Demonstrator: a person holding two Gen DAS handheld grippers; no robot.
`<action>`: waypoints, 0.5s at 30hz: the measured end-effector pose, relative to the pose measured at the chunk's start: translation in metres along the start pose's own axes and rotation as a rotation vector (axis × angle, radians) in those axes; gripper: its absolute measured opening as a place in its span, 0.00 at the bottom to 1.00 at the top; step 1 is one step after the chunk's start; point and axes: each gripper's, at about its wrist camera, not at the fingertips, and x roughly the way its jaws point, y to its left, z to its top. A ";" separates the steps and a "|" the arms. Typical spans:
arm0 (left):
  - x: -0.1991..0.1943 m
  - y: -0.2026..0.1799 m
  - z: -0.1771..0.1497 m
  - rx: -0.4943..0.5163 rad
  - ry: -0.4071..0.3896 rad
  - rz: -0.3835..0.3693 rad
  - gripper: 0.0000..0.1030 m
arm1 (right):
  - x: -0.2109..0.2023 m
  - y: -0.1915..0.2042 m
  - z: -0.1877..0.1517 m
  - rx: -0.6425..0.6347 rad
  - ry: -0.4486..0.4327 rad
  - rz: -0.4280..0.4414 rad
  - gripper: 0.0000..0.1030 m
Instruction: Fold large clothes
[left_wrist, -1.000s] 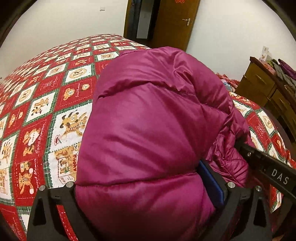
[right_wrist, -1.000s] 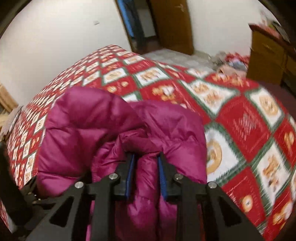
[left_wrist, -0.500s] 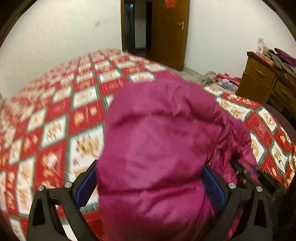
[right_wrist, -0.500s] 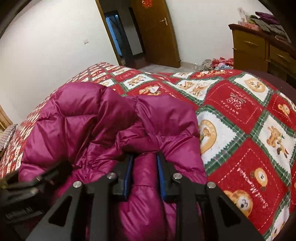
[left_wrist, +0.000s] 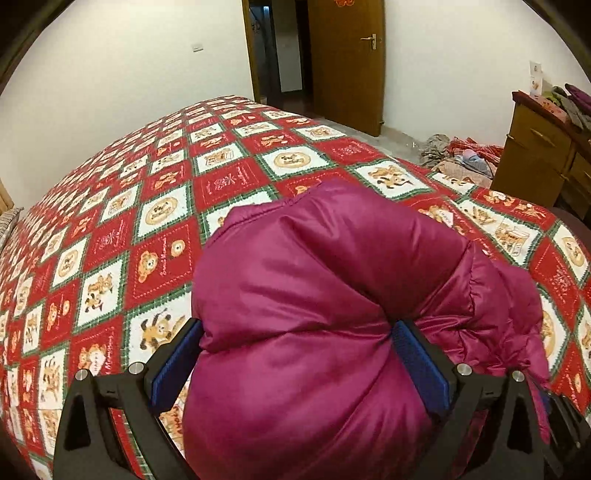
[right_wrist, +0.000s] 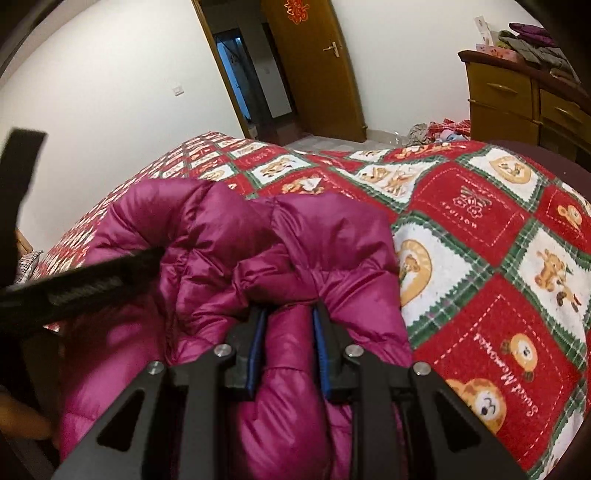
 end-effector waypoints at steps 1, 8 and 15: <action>0.001 -0.003 -0.001 0.007 -0.001 0.011 0.99 | 0.000 0.000 0.000 -0.001 -0.001 0.001 0.23; 0.018 -0.004 -0.002 0.010 0.017 0.011 1.00 | 0.001 0.000 0.001 -0.003 -0.006 -0.005 0.23; 0.010 -0.001 -0.006 0.013 0.048 0.010 1.00 | 0.001 0.002 0.000 -0.008 -0.004 -0.007 0.24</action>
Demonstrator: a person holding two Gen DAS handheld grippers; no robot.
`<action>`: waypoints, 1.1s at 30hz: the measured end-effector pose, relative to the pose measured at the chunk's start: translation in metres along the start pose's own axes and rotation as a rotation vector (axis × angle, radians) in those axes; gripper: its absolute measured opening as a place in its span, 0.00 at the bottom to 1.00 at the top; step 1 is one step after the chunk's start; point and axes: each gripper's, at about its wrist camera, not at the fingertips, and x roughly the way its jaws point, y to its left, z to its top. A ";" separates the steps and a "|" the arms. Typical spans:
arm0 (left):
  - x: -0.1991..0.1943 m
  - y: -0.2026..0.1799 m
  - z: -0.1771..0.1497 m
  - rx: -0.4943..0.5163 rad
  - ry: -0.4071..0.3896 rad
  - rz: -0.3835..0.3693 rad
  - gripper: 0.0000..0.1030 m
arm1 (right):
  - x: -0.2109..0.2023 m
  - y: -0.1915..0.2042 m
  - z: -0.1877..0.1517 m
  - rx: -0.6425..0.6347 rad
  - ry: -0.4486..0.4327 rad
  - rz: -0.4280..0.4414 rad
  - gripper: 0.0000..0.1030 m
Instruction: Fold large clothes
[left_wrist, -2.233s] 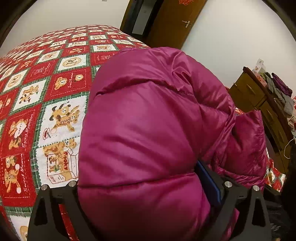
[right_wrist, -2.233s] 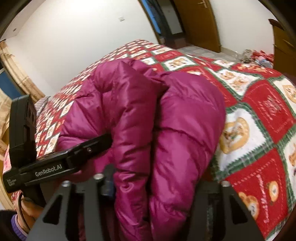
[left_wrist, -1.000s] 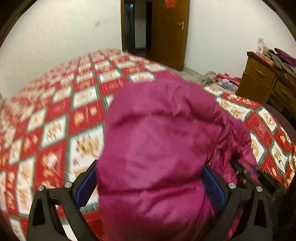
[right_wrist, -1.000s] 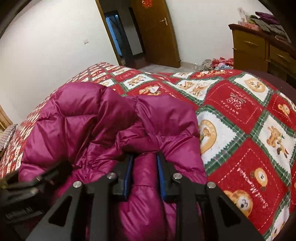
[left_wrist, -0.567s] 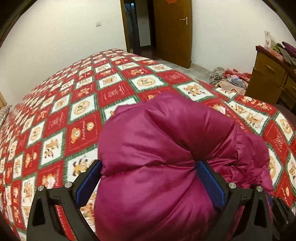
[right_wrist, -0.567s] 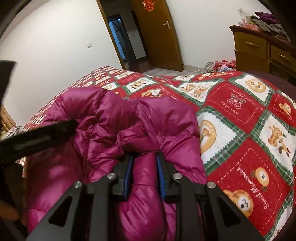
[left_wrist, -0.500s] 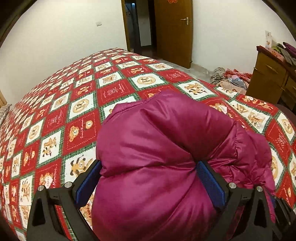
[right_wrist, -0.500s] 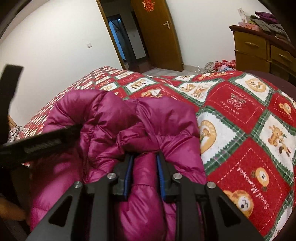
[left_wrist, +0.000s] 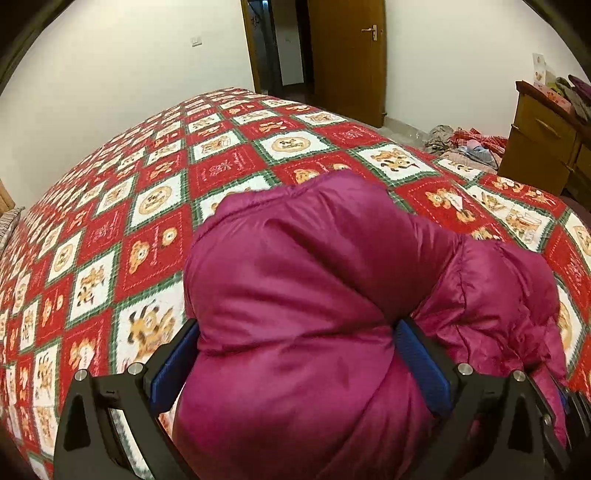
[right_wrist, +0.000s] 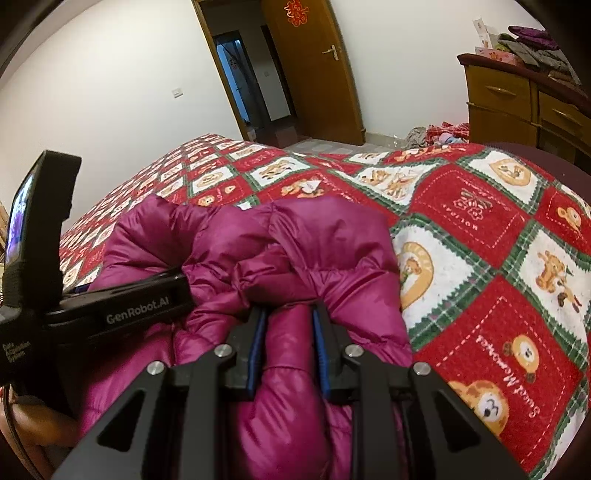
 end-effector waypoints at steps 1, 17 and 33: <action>-0.003 0.001 -0.002 -0.008 0.012 -0.012 0.99 | 0.000 0.000 0.000 -0.002 0.002 0.002 0.24; -0.100 0.009 -0.055 -0.030 -0.025 -0.059 0.99 | -0.048 0.015 0.013 -0.101 0.026 -0.071 0.46; -0.115 0.003 -0.103 0.006 0.008 -0.045 0.99 | -0.079 0.002 -0.048 0.015 0.127 -0.046 0.56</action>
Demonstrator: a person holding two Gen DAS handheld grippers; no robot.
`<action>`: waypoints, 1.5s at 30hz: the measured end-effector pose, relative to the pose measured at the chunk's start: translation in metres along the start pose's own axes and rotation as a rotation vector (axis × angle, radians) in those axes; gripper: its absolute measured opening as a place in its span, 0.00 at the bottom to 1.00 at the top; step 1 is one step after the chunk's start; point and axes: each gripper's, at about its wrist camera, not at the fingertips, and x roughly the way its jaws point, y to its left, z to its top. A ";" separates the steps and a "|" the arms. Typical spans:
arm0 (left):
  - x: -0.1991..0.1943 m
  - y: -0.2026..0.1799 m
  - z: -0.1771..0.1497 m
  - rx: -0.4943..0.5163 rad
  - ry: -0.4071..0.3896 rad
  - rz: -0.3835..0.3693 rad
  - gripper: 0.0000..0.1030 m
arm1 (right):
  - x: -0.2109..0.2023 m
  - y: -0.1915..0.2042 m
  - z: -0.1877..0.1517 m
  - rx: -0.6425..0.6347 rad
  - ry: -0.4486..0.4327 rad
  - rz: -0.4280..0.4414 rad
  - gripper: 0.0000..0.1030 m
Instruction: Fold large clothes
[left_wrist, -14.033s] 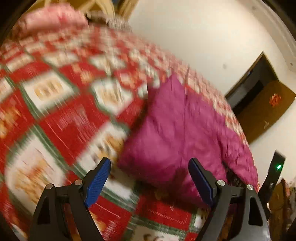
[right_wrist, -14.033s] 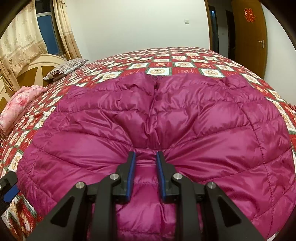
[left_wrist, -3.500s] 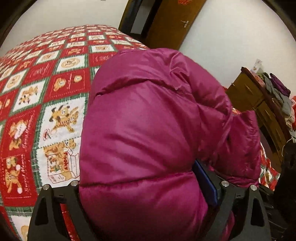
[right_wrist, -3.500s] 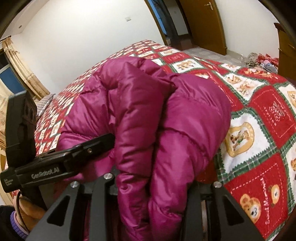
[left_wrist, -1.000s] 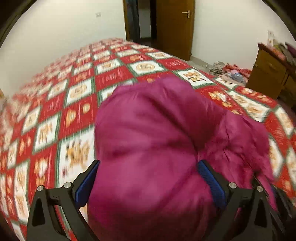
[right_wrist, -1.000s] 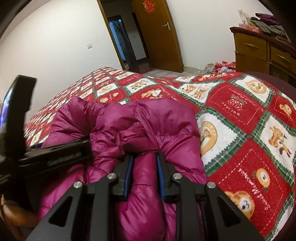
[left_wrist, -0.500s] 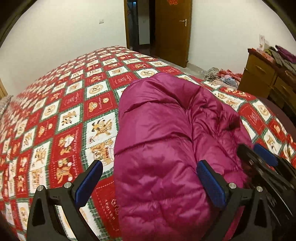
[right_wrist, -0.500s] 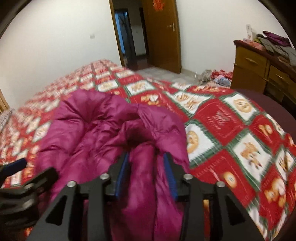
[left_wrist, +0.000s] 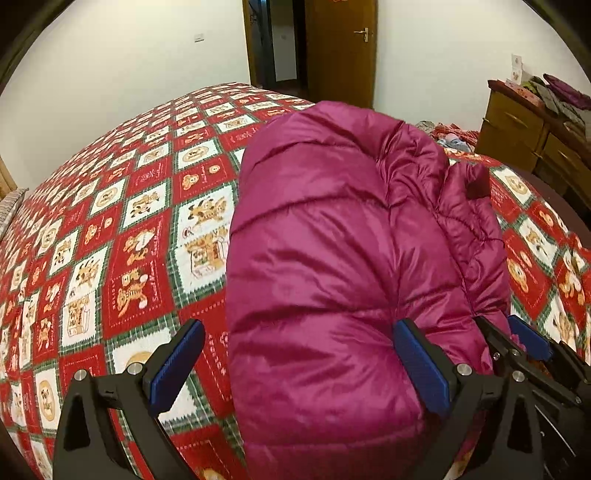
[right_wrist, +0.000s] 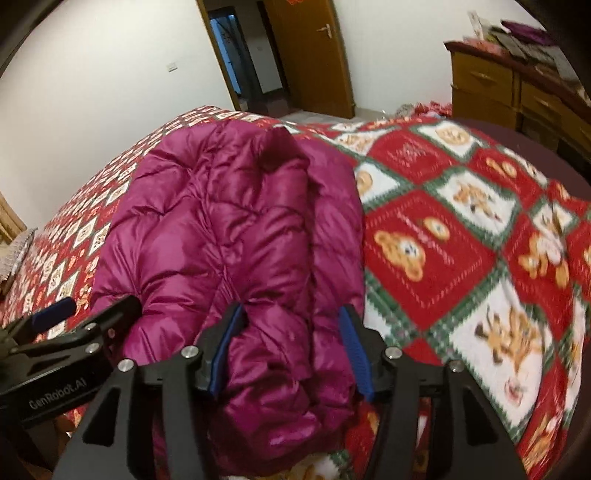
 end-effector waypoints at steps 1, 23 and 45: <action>-0.001 -0.001 -0.001 0.004 -0.001 0.001 0.99 | -0.001 -0.002 -0.003 0.006 0.005 0.003 0.56; -0.089 0.011 -0.072 -0.006 -0.098 0.038 0.99 | -0.087 0.005 -0.060 -0.065 -0.067 -0.060 0.78; -0.259 0.035 -0.082 -0.069 -0.479 0.118 0.99 | -0.243 0.043 -0.057 -0.132 -0.458 -0.027 1.00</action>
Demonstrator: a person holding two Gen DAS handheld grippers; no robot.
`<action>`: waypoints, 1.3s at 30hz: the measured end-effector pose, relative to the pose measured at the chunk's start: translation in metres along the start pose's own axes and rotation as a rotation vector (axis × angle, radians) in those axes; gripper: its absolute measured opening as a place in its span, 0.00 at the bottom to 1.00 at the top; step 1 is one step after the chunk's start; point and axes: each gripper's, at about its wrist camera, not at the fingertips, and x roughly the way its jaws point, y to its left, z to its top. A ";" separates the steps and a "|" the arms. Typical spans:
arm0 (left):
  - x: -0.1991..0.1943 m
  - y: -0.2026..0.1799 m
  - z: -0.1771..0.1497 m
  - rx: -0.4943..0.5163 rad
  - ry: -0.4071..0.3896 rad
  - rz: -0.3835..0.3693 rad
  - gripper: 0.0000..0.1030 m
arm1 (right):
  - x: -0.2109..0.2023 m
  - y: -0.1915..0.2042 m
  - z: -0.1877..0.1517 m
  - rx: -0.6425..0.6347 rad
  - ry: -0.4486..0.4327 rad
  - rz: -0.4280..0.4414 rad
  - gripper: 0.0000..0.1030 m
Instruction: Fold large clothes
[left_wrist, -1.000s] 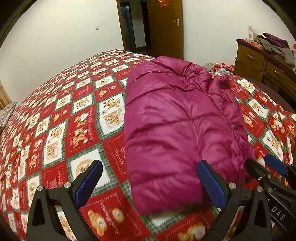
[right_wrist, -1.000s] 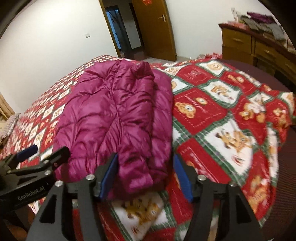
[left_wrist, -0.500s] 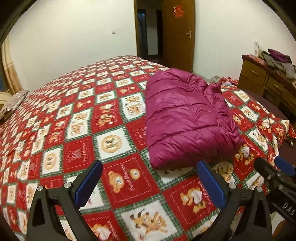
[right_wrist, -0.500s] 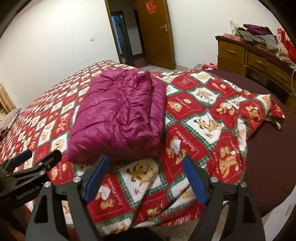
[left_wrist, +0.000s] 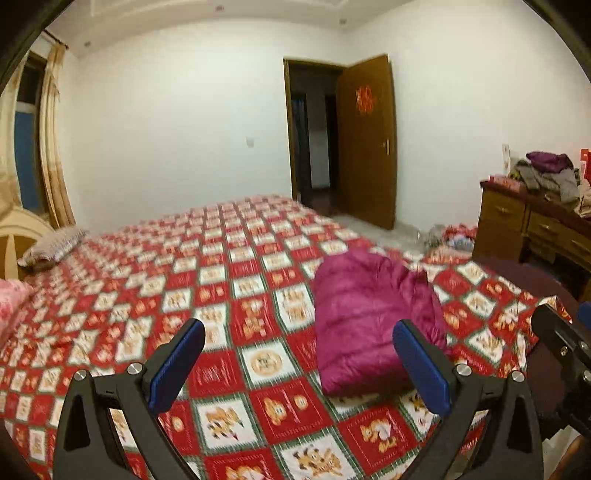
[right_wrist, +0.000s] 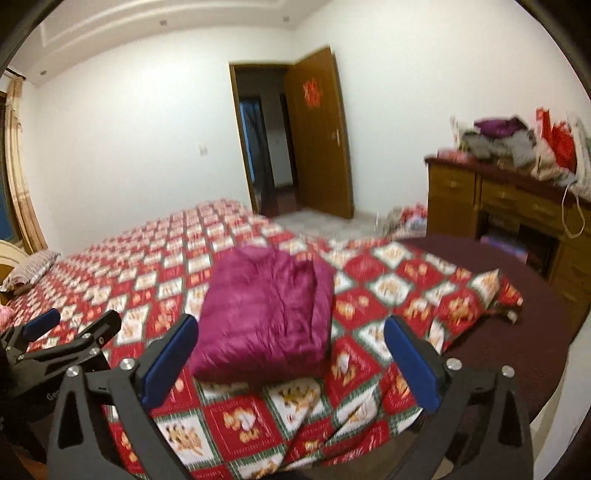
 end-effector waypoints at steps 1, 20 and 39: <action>-0.003 0.000 0.002 0.002 -0.011 0.003 0.99 | -0.005 0.002 0.004 -0.003 -0.020 0.000 1.00; -0.048 0.002 0.023 -0.002 -0.133 -0.007 0.99 | -0.032 0.003 0.018 0.003 -0.144 0.000 1.00; -0.052 -0.002 0.022 0.005 -0.159 0.006 0.99 | -0.032 -0.001 0.019 0.007 -0.133 -0.004 1.00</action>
